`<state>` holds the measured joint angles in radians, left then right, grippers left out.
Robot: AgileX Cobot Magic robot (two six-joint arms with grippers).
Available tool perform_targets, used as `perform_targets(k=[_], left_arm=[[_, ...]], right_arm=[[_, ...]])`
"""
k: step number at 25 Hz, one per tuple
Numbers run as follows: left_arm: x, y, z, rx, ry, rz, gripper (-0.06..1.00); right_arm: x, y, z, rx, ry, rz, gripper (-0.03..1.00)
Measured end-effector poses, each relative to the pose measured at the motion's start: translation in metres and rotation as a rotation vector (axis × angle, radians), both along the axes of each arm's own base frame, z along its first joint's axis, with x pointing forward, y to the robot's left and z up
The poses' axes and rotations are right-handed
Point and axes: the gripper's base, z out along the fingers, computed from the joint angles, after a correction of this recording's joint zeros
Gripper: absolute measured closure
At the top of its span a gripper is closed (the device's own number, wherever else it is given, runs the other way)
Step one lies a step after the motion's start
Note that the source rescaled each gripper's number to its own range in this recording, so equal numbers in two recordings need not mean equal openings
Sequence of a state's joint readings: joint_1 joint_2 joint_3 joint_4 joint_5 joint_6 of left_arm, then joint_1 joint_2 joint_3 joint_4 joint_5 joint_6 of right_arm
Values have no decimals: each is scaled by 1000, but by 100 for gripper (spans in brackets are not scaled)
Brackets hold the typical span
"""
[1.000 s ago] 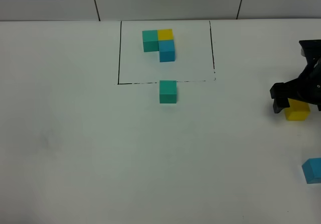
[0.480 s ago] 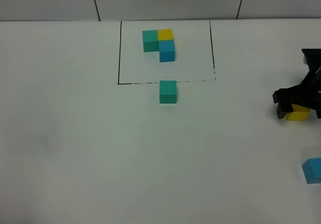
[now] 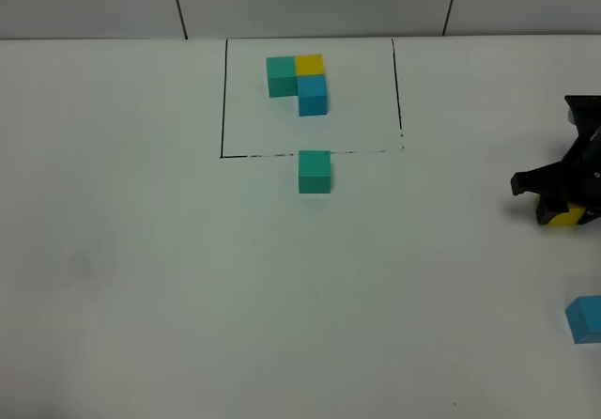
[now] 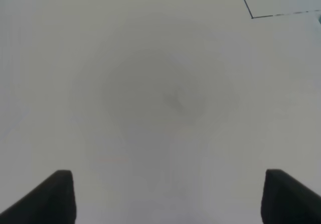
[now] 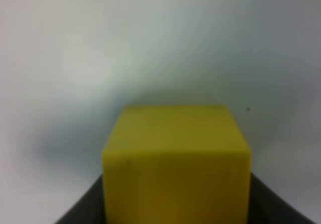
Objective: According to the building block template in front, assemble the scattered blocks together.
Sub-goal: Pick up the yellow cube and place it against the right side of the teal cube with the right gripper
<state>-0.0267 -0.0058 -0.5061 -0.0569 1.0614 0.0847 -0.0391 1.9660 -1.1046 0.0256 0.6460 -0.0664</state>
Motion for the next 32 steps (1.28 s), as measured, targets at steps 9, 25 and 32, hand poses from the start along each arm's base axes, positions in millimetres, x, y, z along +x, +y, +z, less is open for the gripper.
perform_targets(k=[9, 25, 32], left_arm=[[0, 0, 0, 0, 1, 0, 12], [0, 0, 0, 0, 1, 0, 12], [0, 0, 0, 0, 1, 0, 12]], right_arm=[[19, 60, 41, -70, -42, 568, 97], [69, 207, 35, -171, 78, 1470, 97], [91, 236, 24, -187, 18, 1503, 97]])
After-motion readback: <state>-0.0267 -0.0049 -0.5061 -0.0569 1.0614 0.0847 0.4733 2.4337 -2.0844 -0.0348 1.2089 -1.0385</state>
